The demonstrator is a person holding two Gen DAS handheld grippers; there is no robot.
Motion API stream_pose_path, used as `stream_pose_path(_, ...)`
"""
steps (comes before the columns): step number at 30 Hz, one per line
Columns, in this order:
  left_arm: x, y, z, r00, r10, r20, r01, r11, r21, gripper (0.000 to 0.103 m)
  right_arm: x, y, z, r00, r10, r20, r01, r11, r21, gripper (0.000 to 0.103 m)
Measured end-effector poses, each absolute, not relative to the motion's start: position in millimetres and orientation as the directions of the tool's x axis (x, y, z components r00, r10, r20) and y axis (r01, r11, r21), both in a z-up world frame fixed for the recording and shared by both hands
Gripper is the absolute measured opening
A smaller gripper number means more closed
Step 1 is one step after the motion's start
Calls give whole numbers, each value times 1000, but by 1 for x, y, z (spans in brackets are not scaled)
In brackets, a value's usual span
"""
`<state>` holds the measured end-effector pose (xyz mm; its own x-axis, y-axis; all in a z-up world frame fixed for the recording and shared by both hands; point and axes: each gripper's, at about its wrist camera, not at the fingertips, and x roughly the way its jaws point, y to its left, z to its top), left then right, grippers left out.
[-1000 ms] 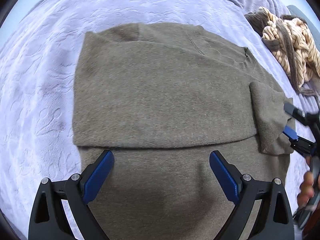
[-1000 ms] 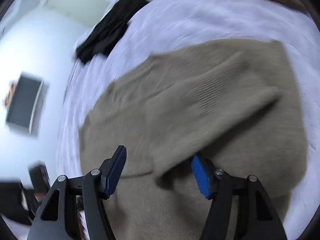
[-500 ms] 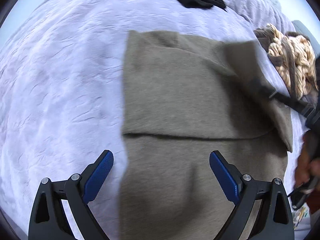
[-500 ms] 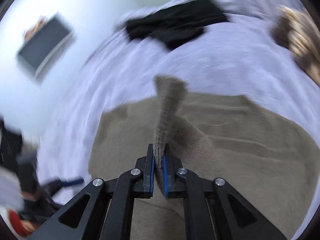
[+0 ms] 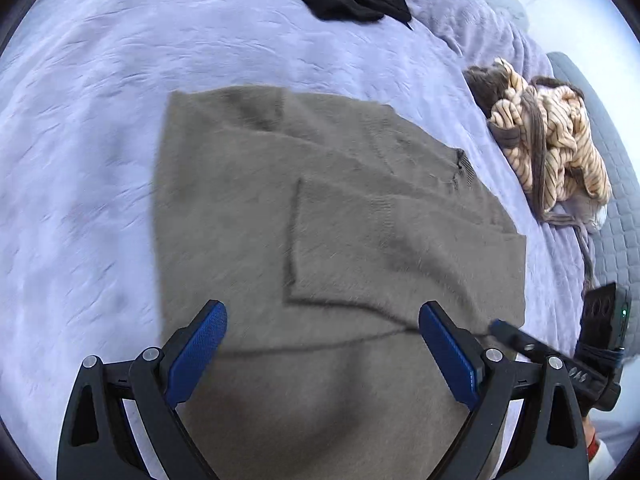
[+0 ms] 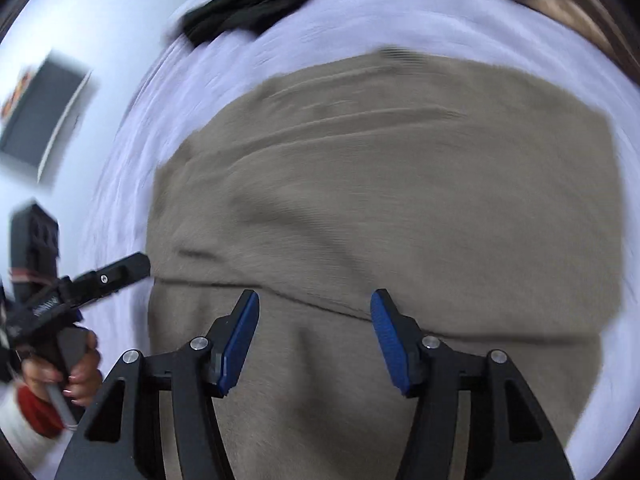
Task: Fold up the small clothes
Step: 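Lay the held sleeve across the sweater body with the right tool, then fold the sweater side edge inward with the right tool and release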
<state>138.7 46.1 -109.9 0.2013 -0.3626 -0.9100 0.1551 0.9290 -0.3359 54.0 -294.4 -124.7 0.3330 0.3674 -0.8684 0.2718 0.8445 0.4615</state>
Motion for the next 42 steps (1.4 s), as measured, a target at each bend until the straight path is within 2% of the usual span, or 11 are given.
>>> stream_pose_path(2,148,40,-118,184,-351,-918,153,933,-326,97,32,-339,-127,394,360,-846,424,745,515,62)
stream_pose_path(7,155,34,-127,154,-304,-940,139,949,-284,68,-11,-406,-154,487,371,-791,641,463,611,62)
stream_pose_path(11,157,32,-126,147,-326,-934,162,939,-302,27,-16,-412,-172,535,393,-748,674,335,658,62)
stream_pose_path(12,159,33,-126,144,-344,-928,162,933,-321,18,-13,-408,-178,546,395,-739,676,313,667,58)
stream_pose_path(15,159,33,-121,158,-394,-905,148,916,-373,9,-8,-412,-181,548,403,-733,676,303,672,12)
stream_pose_path(20,148,41,-105,226,-391,-892,190,916,-353,9,-4,-418,-155,576,417,-703,595,376,710,10)
stream_pose_path(26,144,73,-127,209,-346,-915,90,938,-334,10,-3,-416,-173,416,459,-785,630,477,613,14)
stream_pose_path(29,144,68,-123,236,-285,-929,107,958,-267,10,-10,-418,-146,444,466,-765,537,546,643,67)
stream_pose_path(33,147,61,-125,237,-262,-936,102,964,-244,10,-15,-438,-116,505,415,-756,474,599,646,73)
stream_pose_path(39,147,52,-129,248,-220,-944,104,974,-199,10,15,-466,-163,459,459,-761,533,543,649,65)
stream_pose_path(42,148,50,-128,247,-202,-948,107,978,-181,10,25,-463,-186,426,505,-750,562,502,657,10)
